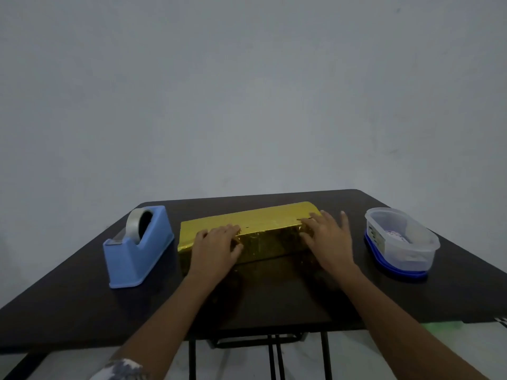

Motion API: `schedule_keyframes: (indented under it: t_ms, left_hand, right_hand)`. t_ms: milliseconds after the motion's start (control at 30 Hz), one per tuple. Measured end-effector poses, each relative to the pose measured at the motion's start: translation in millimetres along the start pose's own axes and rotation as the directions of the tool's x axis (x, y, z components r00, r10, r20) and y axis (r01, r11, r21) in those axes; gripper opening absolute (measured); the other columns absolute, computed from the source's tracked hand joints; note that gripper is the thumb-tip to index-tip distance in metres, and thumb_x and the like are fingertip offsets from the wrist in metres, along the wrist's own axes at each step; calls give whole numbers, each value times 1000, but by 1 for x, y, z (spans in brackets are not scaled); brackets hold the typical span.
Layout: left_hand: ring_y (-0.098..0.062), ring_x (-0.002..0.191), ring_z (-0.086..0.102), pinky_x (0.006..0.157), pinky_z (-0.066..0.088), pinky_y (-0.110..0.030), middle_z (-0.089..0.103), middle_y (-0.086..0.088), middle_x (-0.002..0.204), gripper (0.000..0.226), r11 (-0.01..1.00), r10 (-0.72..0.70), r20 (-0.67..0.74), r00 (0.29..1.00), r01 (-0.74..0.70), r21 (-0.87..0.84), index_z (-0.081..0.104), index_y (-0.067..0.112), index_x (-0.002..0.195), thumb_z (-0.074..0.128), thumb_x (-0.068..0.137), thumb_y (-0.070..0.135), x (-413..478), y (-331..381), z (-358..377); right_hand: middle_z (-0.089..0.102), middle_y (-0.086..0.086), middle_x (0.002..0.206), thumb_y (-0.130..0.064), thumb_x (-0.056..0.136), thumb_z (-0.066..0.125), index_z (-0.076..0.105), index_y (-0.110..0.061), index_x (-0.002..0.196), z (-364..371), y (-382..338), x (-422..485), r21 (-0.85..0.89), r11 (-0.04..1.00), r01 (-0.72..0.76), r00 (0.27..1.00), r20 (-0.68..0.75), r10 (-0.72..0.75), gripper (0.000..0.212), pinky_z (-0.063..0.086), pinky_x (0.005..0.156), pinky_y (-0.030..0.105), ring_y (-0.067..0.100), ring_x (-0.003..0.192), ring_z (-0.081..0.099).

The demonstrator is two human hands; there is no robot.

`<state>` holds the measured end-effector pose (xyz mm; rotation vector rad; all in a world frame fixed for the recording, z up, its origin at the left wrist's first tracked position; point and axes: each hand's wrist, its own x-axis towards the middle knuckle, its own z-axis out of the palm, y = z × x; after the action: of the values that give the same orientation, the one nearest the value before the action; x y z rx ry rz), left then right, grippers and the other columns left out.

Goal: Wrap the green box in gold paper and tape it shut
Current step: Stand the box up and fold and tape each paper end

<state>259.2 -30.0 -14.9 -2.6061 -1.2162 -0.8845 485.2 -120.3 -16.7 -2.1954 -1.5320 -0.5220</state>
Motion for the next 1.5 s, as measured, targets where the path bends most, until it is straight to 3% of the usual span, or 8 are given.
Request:
schedule_keyframes:
  t_ms: [200, 367, 533, 767, 1000, 1133, 1333, 1500]
  left_hand:
    - [-24, 102, 53, 84, 38, -35, 57, -7, 110, 51, 882, -101, 186, 977, 1, 472, 54, 10, 116, 40, 93, 54, 1, 74, -22]
    - [-13, 74, 64, 74, 46, -30, 65, 4, 77, 58, 975, -24, 362, 932, 102, -197, 64, 15, 84, 42, 85, 69, 13, 92, -69]
    - [-17, 82, 66, 79, 53, -36, 71, -3, 92, 27, 655, -326, 275, 905, 426, -624, 66, 15, 89, 57, 91, 40, 39, 30, -65]
    - [-25, 90, 60, 66, 51, -37, 62, -12, 103, 40, 159, -321, 772, 549, 834, -528, 56, 8, 108, 59, 89, 43, 18, 20, -23]
    - [-23, 94, 66, 81, 54, -37, 67, -8, 107, 43, -19, -341, 442, 830, 464, -886, 53, 15, 120, 65, 85, 36, 52, 25, -30]
    - [-27, 99, 66, 81, 53, -41, 68, -9, 113, 78, -48, -146, 321, 936, 318, -947, 53, 23, 122, 84, 50, 30, 69, 3, -57]
    - [-25, 102, 67, 84, 53, -44, 70, -5, 109, 96, 89, 16, 368, 930, 365, -927, 60, 24, 118, 94, 28, 30, 59, -13, -58]
    - [-26, 105, 65, 85, 54, -41, 69, -5, 113, 96, 132, 26, 392, 920, 386, -913, 58, 23, 122, 94, 33, 27, 50, -15, -52]
  right_hand:
    - [45, 8, 142, -29, 93, 54, 41, -17, 140, -3, 4, -9, 577, 694, -431, 898, 198, 393, 50, 35, 107, 42, 25, 131, 41]
    - [56, 12, 123, -31, 96, 50, 50, -7, 130, -6, -31, 2, 766, 37, -642, 727, 592, 348, 42, 47, 90, 40, 29, 107, 56]
    - [53, 17, 131, -33, 98, 44, 43, -1, 136, -23, -36, 6, 697, 146, -702, 708, 659, 253, 50, 41, 71, 26, 28, 100, 58]
    - [61, 8, 93, -37, 98, 44, 55, -11, 118, -31, -38, 3, 677, 45, -734, 679, 731, 67, 35, 47, 64, 30, 22, 79, 59]
    - [68, 8, 115, -19, 93, 53, 61, -21, 119, -41, -56, 21, 905, -213, -368, 928, 371, -25, 27, 52, 91, 40, 24, 103, 65]
    - [63, -6, 124, -21, 84, 62, 50, -37, 132, -56, -55, 35, 979, -153, -133, 989, 120, -90, 51, 50, 94, 41, 16, 112, 61]
    - [67, -10, 116, -31, 48, 85, 53, -32, 123, -35, -48, 8, 956, -223, -189, 980, 168, -110, 81, 55, 71, 22, 9, 104, 65]
    - [65, -4, 115, -55, 46, 75, 65, -30, 105, -31, -50, 8, 962, -208, -178, 968, 209, 139, 66, 44, 94, 43, 16, 108, 57]
